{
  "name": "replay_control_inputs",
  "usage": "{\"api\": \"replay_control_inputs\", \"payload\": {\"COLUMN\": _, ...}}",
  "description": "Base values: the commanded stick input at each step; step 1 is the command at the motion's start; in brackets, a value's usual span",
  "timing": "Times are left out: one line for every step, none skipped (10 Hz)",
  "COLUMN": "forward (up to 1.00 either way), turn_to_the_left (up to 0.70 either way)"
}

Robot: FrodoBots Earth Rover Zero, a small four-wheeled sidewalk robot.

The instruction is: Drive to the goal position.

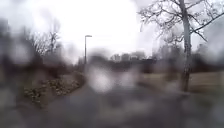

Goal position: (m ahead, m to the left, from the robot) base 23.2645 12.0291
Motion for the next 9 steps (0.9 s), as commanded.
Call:
{"api": "replay_control_inputs", "payload": {"forward": 1.00, "turn_to_the_left": 0.00}}
{"api": "replay_control_inputs", "payload": {"forward": 1.00, "turn_to_the_left": 0.00}}
{"api": "replay_control_inputs", "payload": {"forward": 1.00, "turn_to_the_left": 0.00}}
{"api": "replay_control_inputs", "payload": {"forward": 1.00, "turn_to_the_left": 0.00}}
{"api": "replay_control_inputs", "payload": {"forward": 1.00, "turn_to_the_left": 0.00}}
{"api": "replay_control_inputs", "payload": {"forward": 1.00, "turn_to_the_left": 0.00}}
{"api": "replay_control_inputs", "payload": {"forward": 1.00, "turn_to_the_left": 0.40}}
{"api": "replay_control_inputs", "payload": {"forward": 1.00, "turn_to_the_left": 0.40}}
{"api": "replay_control_inputs", "payload": {"forward": 1.00, "turn_to_the_left": 0.40}}
